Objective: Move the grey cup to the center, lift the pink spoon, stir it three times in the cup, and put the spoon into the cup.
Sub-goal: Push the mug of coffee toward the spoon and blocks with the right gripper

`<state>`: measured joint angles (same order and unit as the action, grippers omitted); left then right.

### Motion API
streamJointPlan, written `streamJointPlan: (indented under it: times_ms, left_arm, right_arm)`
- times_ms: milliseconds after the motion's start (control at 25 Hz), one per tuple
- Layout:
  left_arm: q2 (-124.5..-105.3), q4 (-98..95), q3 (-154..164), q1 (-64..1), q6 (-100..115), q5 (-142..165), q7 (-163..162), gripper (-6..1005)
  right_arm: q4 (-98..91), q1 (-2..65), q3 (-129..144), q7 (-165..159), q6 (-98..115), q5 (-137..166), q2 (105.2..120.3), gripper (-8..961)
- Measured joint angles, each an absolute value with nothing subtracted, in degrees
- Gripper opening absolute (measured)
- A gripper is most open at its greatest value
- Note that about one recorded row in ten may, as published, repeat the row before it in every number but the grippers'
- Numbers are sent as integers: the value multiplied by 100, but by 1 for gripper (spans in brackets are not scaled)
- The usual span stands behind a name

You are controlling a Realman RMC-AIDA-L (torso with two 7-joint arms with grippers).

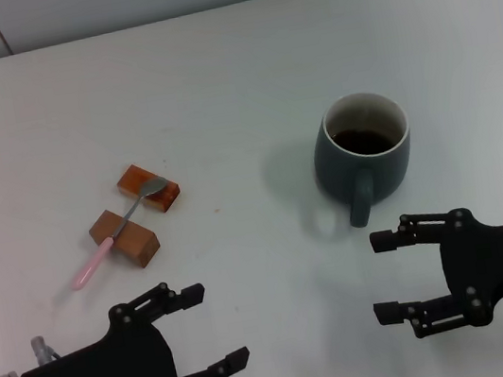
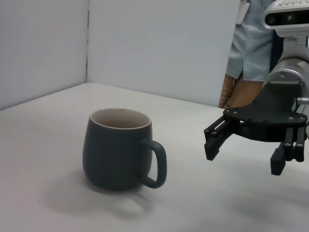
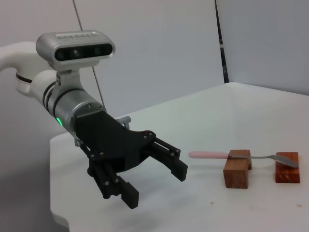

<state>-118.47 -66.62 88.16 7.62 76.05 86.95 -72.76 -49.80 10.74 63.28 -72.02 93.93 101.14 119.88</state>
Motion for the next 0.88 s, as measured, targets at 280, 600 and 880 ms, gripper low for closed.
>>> streamJointPlan:
  times_ms: [280,600,880]
  left_arm:
    - [-11847,-6662,8860,776,7609,8691,-7276,843]
    - [-11849,-6662,8873,783,7612,8659,-7277,840]
    - [-11848,-6654,8903,745,7611,8657,-7276,836]
  right_arm:
    - [-4979,1055,6328,-7203,9406,10116,11988,797]
    - [-4483,794,6273,-6382,9371,8704,11987,745]
    - [-3117,556,6243,-4482,9296,6554,11974,699]
